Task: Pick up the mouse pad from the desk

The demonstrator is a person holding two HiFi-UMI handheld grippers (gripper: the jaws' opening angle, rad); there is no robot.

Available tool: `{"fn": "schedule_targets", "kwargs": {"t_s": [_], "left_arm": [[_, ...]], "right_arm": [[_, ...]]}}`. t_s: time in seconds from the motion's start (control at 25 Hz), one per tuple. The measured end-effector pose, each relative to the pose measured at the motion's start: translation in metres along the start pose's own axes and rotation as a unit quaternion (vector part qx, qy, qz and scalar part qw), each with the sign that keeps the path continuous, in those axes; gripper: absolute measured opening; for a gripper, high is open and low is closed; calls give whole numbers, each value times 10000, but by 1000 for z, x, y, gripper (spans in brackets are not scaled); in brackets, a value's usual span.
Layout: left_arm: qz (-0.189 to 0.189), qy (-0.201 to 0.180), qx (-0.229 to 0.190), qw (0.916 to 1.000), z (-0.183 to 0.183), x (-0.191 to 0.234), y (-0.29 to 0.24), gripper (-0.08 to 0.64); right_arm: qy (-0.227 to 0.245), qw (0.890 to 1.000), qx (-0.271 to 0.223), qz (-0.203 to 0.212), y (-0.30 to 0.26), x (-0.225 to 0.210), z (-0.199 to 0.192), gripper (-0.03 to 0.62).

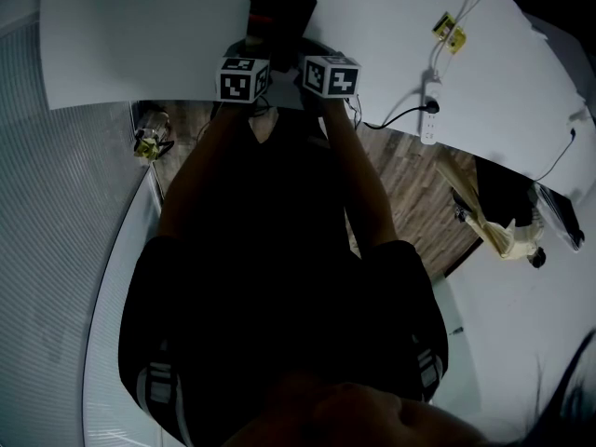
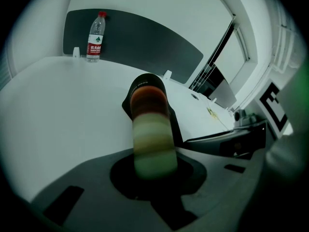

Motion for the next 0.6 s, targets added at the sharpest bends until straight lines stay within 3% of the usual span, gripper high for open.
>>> {"fn": "schedule_targets", "kwargs": {"t_s": [0.6], "left_arm": [[-157,91,-127,9998,8,-13,9,34]], "right_arm": [[10,9997,-227,-72,20,-4,10,100]]}}
Point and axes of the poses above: the fingertips, and each gripper's own axes: y backward along the fingers, x to its left, z out of its top, the point moved 10 cm from there along y, backward along the fingers, and after that the axes turned 4 degrees about -x, right-handed, at the moved point
